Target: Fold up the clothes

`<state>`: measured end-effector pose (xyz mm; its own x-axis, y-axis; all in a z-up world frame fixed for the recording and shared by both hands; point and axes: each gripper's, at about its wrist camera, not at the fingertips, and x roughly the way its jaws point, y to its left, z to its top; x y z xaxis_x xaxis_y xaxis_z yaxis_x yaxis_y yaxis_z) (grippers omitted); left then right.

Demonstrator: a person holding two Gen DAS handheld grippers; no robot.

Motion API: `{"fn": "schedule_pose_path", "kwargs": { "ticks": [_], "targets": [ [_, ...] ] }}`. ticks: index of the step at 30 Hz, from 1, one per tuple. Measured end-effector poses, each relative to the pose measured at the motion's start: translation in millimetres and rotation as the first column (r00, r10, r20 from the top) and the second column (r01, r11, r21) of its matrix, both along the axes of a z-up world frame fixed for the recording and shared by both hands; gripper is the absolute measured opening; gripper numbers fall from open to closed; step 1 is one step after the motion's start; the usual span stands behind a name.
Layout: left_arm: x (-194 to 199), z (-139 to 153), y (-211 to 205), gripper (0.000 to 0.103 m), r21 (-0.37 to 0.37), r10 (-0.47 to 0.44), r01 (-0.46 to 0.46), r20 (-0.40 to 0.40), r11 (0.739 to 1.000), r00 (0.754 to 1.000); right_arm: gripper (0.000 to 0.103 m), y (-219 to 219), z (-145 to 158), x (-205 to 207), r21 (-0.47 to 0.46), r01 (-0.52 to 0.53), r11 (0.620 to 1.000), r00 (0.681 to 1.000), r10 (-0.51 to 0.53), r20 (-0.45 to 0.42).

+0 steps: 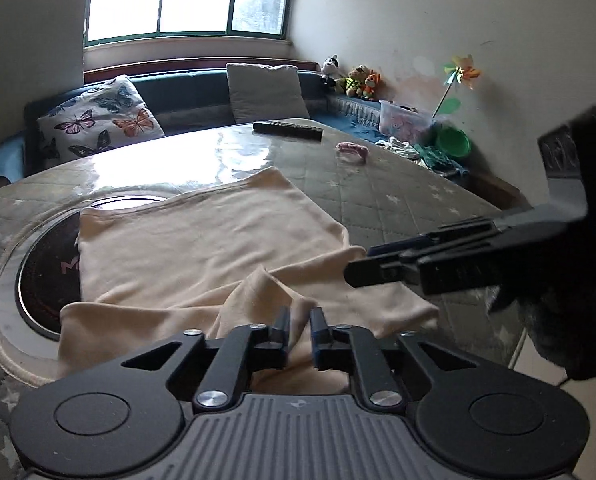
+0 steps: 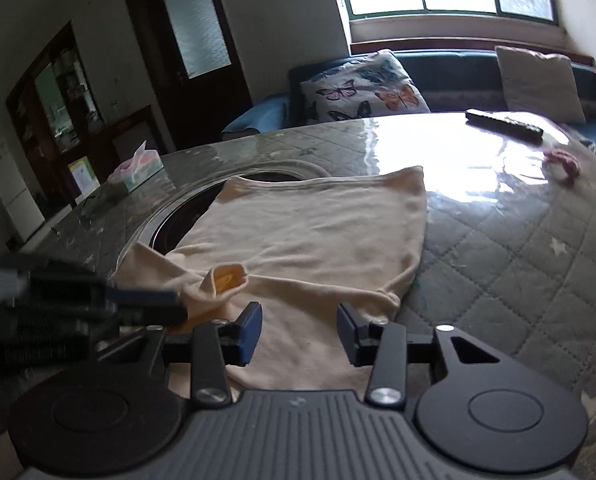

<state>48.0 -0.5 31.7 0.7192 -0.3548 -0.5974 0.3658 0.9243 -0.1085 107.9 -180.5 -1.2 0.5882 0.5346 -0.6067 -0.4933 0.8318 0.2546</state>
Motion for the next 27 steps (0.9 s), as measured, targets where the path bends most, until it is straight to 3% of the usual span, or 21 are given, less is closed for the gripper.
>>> {"fn": "schedule_pose_path", "kwargs": {
  "ticks": [2,5,11,16,19,24,27],
  "targets": [
    [-3.2,1.0,11.0,0.044,0.018,0.029,-0.030,0.026,0.999,0.999,0.041,3.5,-1.1,1.8,0.015,-0.009,1.000,1.000,0.009,-0.011],
    [-11.3,3.4,32.1,0.046,0.033,0.101,-0.103,0.052,0.994,0.994,0.040,16.1,-2.8,1.3,0.027,-0.045,0.999,0.999,0.046,-0.019],
    [-29.3,-1.2,76.8,0.061,0.059,0.248,-0.252,0.069,0.966,0.966,0.040,41.8,-8.2,3.6,0.012,-0.087,0.996,0.996,0.088,-0.029],
    [-44.7,-19.9,104.8,0.065,0.086,0.336,-0.336,0.020,0.938,0.942,0.039,53.9,-17.6,3.2,-0.021,-0.093,0.995,0.994,0.092,-0.065],
    [-51.3,-28.2,111.5,0.067,0.096,0.355,-0.354,0.002,0.930,0.935,0.032,55.8,-21.4,-0.2,-0.029,-0.100,0.995,0.992,0.097,-0.086],
    [-50.8,-33.0,109.2,0.069,0.106,0.359,-0.357,-0.001,0.928,0.933,0.008,61.6,-22.8,-4.1,-0.047,-0.099,0.994,0.992,0.095,-0.083],
    [-48.1,-34.5,103.4,0.069,0.136,0.346,-0.344,0.010,0.929,0.938,0.004,61.1,-14.3,-7.5,-0.043,-0.090,0.995,0.995,0.088,-0.042]
  ]
}}
